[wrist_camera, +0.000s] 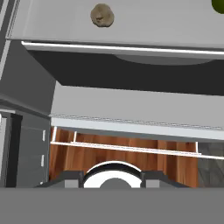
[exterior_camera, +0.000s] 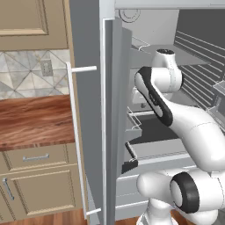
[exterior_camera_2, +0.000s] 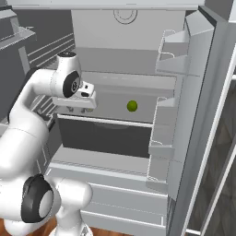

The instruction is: Grab the garlic and lime from the fridge, place them in the blender, close the lid, and turn on the blender to create a marinade.

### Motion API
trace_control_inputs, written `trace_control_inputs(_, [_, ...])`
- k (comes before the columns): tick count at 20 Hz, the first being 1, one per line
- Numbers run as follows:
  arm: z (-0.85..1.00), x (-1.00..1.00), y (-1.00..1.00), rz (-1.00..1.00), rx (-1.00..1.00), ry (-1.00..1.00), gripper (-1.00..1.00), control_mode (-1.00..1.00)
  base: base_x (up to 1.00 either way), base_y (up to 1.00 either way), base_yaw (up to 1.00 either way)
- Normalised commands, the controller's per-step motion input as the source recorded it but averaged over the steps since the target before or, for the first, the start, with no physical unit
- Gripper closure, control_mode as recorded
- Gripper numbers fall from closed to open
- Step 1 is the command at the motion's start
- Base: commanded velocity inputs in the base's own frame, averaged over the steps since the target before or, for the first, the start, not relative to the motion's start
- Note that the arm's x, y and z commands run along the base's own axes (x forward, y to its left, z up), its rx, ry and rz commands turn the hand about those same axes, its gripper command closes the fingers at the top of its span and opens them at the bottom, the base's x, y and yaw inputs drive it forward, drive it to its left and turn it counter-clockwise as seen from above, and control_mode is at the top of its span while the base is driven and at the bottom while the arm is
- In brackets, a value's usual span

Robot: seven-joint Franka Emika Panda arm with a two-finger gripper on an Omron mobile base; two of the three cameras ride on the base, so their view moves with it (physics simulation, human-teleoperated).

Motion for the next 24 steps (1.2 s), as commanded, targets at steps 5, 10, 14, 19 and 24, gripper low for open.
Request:
trace_control_inputs(5, [-0.01, -0.04, 0.0, 0.0, 0.0, 0.0, -1.0, -1.0, 0.0, 0.0, 0.0])
trace_control_inputs(10, [0.0, -0.03, -0.09, 0.0, 0.0, -0.05, -1.0, -1.0, 0.0, 0.0, 0.0])
trace_control_inputs(14, [-0.05, -0.19, -0.83, -0.01, 0.08, -0.18, -1.0, -1.0, 0.0, 0.0, 0.0])
trace_control_inputs(19, [-0.05, -0.25, -0.99, -0.02, 0.19, -0.24, -1.0, -1.0, 0.0, 0.0, 0.0])
trace_control_inputs(24, [-0.03, 0.52, -0.52, -0.03, 0.07, -0.01, -1.0, -1.0, 0.0, 0.0, 0.0])
